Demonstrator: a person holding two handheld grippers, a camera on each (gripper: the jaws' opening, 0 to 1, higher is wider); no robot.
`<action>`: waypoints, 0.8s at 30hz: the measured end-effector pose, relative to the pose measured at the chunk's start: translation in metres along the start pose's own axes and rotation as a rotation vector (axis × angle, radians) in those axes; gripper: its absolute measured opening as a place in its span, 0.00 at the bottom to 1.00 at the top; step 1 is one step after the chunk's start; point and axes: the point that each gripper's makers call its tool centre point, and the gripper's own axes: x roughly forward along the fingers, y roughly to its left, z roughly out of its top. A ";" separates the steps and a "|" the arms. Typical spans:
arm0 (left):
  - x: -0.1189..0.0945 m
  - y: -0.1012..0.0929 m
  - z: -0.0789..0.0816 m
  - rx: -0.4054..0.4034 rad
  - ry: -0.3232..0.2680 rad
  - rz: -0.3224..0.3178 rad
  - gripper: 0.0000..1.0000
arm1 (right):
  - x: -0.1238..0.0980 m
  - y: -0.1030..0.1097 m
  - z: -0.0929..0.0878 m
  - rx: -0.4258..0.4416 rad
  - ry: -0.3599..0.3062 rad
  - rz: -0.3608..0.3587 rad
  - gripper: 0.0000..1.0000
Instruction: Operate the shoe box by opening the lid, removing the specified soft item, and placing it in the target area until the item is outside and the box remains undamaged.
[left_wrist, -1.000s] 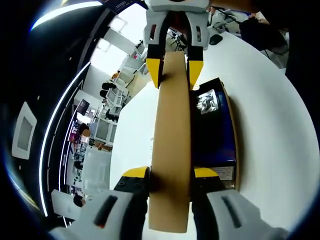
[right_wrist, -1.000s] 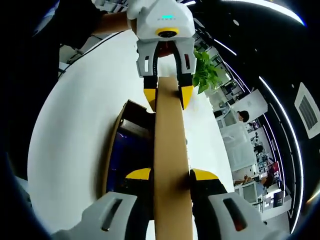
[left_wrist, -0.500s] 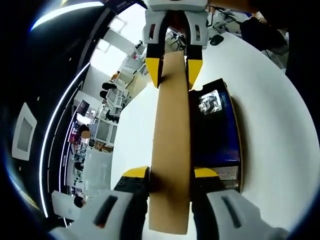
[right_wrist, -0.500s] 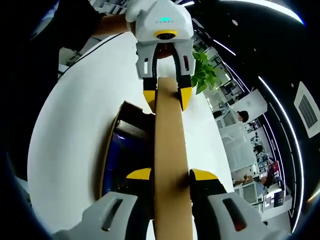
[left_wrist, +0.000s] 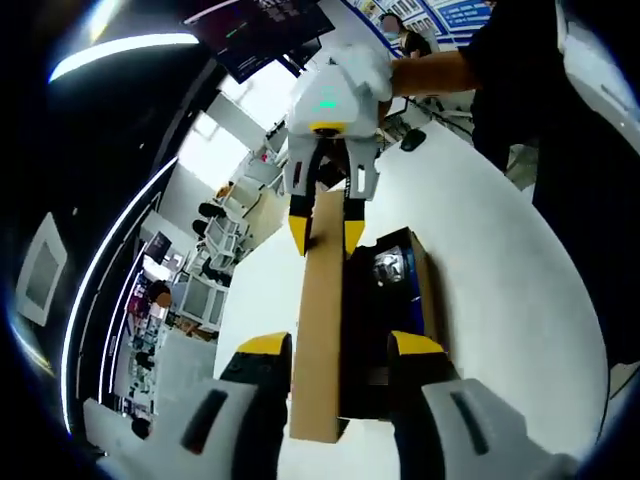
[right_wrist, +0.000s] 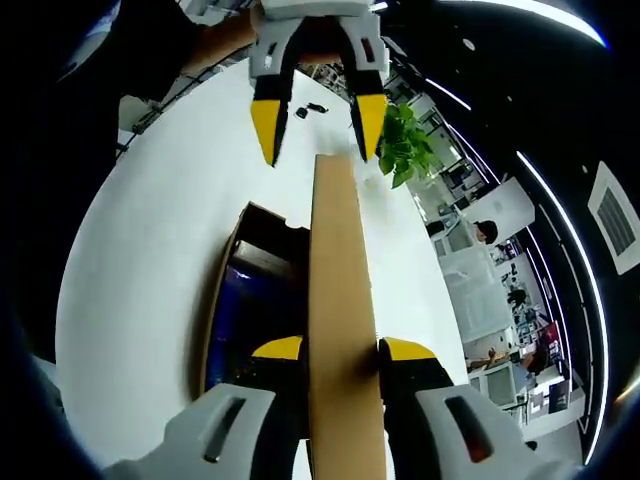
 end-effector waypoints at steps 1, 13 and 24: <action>-0.005 -0.007 -0.001 -0.001 -0.001 -0.013 0.39 | 0.000 0.000 0.000 0.000 0.000 -0.001 0.28; -0.004 -0.062 -0.048 -0.054 0.125 -0.111 0.41 | 0.000 0.001 0.000 0.001 0.006 -0.005 0.28; 0.035 -0.083 -0.084 -0.193 0.134 -0.196 0.41 | 0.001 0.001 0.000 0.008 0.008 -0.006 0.28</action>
